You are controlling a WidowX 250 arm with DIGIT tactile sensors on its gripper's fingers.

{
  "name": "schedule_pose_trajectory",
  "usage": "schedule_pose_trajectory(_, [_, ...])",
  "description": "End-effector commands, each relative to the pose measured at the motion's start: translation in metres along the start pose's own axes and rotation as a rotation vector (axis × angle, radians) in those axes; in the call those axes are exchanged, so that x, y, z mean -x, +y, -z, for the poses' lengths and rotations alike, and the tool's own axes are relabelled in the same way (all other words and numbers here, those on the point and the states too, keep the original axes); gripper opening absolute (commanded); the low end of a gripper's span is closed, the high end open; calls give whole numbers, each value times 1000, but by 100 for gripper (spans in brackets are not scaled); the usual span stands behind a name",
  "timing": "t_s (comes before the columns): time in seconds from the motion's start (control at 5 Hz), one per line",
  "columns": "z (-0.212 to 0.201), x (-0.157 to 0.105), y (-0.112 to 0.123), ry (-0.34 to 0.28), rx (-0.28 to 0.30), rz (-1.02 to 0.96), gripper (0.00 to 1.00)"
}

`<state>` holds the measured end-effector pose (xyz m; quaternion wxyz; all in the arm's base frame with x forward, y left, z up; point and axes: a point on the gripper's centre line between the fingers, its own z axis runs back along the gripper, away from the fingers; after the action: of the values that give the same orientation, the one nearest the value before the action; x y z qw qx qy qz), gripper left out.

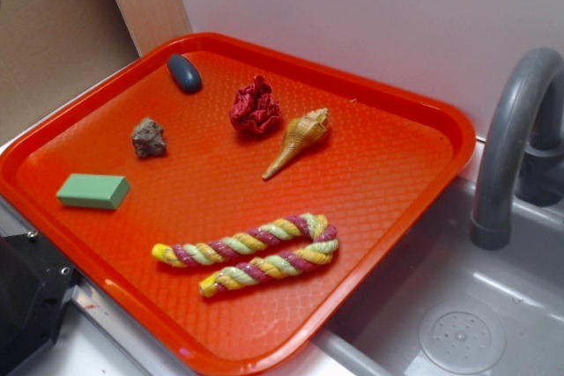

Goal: Grab the plastic pickle.

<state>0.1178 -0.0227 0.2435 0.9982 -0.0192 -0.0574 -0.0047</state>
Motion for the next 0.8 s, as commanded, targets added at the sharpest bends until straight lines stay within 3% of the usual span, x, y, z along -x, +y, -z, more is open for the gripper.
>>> schedule_pose_trajectory(0.0, [0,0,0,0,0,0,100])
schedule_pose_trajectory(0.2, [10,-34,13,-77,6,-170,100])
schedule_pose_trajectory(0.4, [20,-64,35,-126,-27,-346,100])
schedule_pose_trajectory(0.6, [32,-89,70,-194,-99,-529,100])
